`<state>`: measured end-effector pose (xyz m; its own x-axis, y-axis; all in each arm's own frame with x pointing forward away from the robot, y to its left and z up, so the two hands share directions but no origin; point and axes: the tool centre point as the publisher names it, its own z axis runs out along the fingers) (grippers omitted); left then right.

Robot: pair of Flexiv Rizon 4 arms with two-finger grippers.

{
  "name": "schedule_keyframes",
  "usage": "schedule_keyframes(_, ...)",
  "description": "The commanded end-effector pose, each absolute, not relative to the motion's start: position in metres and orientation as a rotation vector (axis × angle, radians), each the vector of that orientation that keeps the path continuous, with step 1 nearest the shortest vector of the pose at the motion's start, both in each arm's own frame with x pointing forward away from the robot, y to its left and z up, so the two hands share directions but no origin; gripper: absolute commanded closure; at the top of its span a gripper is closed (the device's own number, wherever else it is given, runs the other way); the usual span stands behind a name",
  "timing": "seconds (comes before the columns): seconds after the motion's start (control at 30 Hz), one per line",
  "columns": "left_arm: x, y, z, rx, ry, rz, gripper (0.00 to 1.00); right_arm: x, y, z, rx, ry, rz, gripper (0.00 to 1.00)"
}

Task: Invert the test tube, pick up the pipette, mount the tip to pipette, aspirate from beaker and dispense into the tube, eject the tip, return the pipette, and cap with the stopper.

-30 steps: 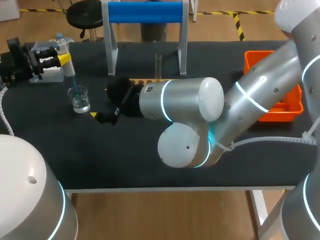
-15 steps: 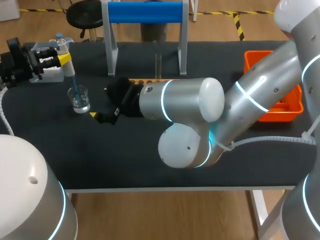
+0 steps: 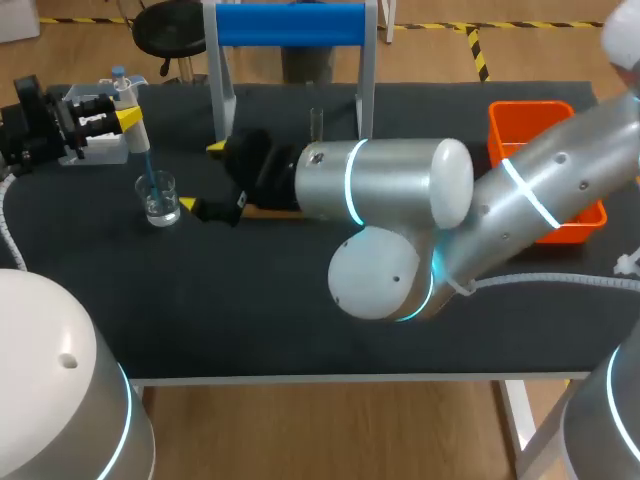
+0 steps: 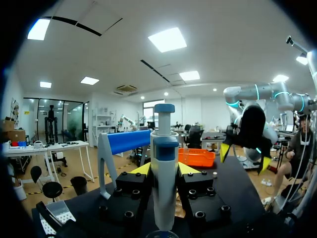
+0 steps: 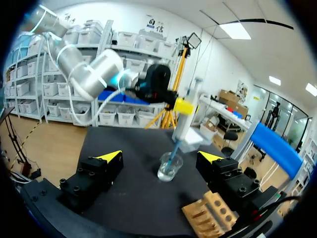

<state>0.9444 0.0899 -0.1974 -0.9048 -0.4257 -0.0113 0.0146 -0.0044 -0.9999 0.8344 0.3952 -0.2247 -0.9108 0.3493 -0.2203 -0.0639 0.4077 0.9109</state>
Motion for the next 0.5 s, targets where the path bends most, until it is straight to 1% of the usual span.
schedule_keyframes(0.03,0.945,0.09,-0.198,-0.428,1.964,-1.98,1.0,0.843,0.367,-0.183,-0.008,2.5,1.643,0.0)
schedule_keyframes(0.27,0.945,0.09,-0.198,-0.428,1.964,-1.98,1.0,0.845,0.368,-0.149,-0.223,2.54,1.791,0.0)
schedule_keyframes(0.5,0.945,0.09,-0.198,-0.428,1.964,-1.98,1.0,0.849,0.379,-0.127,-0.382,2.558,1.923,0.0)
